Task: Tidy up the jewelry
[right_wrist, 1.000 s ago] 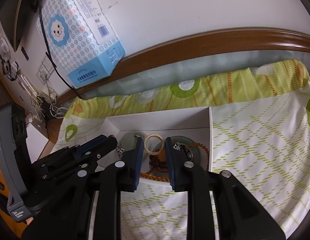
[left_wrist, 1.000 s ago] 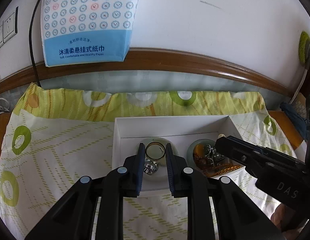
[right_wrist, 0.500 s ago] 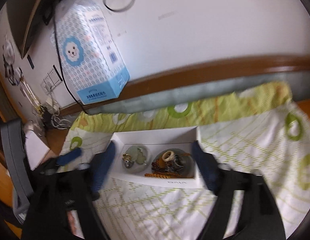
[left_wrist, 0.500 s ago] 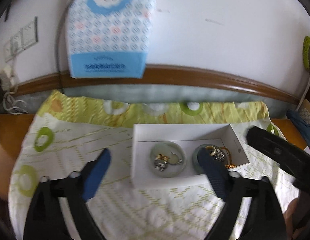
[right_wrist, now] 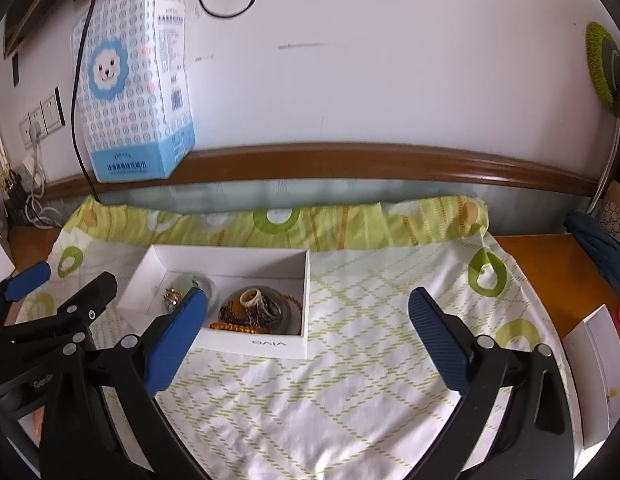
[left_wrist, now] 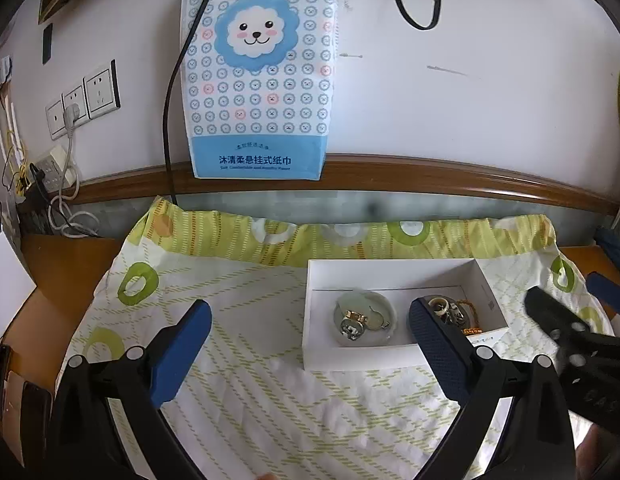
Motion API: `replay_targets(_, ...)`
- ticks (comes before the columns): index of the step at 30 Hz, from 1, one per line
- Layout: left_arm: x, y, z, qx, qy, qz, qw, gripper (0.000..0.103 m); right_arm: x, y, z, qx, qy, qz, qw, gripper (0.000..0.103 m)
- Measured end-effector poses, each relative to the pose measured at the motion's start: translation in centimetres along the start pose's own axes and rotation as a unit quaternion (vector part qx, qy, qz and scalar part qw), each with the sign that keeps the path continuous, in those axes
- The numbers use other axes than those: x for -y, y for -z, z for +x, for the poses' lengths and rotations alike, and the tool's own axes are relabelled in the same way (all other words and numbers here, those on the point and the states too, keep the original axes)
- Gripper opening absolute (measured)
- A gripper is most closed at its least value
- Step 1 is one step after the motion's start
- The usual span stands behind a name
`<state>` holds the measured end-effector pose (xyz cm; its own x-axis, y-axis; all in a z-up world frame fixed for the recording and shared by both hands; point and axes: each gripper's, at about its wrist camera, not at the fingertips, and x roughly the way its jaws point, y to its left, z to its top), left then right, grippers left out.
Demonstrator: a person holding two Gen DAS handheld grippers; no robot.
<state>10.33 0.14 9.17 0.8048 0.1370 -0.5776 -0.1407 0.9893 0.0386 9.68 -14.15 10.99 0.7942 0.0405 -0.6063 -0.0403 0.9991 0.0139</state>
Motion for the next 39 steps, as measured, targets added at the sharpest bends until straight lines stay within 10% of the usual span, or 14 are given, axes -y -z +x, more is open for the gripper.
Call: replay_targets(39, 0.7, 0.5, 0.6, -0.015, -0.029, 0.009, 0.9994, 0.099, 0.4, 0.5, 0.8, -0.058, -0.037, 0.035, 0.997, 0.098)
